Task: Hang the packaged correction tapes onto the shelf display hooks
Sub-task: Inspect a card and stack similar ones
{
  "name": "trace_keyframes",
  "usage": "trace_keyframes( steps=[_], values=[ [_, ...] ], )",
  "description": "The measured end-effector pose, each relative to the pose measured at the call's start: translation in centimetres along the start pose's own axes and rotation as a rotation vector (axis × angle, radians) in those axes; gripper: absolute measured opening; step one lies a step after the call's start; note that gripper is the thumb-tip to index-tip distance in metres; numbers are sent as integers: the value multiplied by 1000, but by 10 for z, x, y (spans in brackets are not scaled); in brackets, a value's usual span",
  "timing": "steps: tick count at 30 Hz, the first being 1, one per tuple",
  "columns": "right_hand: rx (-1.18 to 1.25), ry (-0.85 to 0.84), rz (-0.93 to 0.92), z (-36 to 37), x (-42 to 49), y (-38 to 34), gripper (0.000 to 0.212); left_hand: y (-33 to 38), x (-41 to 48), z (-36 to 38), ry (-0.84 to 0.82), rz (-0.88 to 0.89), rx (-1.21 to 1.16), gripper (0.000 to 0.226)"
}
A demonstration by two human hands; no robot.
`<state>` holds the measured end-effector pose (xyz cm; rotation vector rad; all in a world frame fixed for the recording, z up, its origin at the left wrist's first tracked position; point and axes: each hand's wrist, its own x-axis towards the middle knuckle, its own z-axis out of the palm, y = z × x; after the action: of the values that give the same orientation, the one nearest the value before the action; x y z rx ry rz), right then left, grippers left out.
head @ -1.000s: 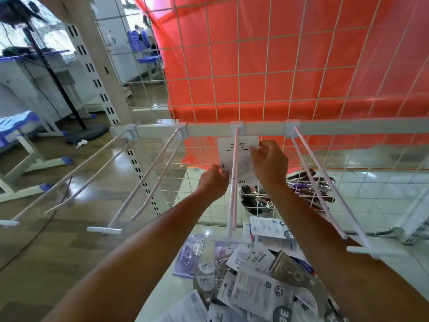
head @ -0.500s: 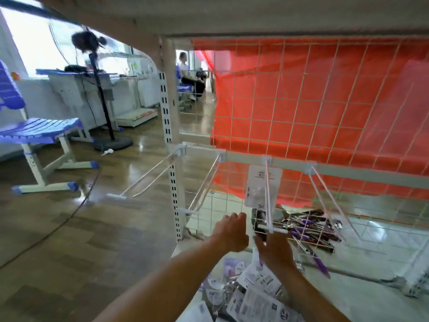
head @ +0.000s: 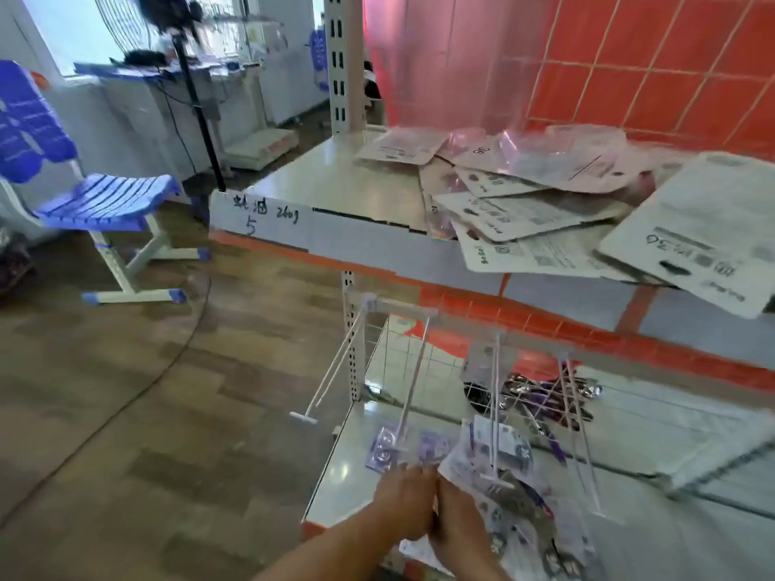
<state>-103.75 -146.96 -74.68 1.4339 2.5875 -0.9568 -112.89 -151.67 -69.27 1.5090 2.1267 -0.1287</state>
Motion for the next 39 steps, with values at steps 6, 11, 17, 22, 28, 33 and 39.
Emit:
trace_keyframes(
  steps=[6,11,17,22,28,33,39],
  values=[
    [-13,-33,-35,-59,-63,-43,47,20,-76,-69,-48,-21,-22,44],
    [-18,9,-51,-121,-108,-88,27,38,-126,-129,-65,19,67,38],
    [-4,25,-58,-200,-132,-138,30,52,-160,-206,-29,106,140,34],
    [-6,172,-82,-264,-144,-164,22,71,-175,-263,117,227,172,25],
    [89,472,-188,-320,-165,-163,15,107,-187,-310,324,317,146,21],
    [-99,776,-326,-356,-153,-138,22,127,-178,-331,517,404,10,27],
    [-348,500,-264,-375,-126,-101,80,141,-144,-325,469,348,45,68]
  ],
)
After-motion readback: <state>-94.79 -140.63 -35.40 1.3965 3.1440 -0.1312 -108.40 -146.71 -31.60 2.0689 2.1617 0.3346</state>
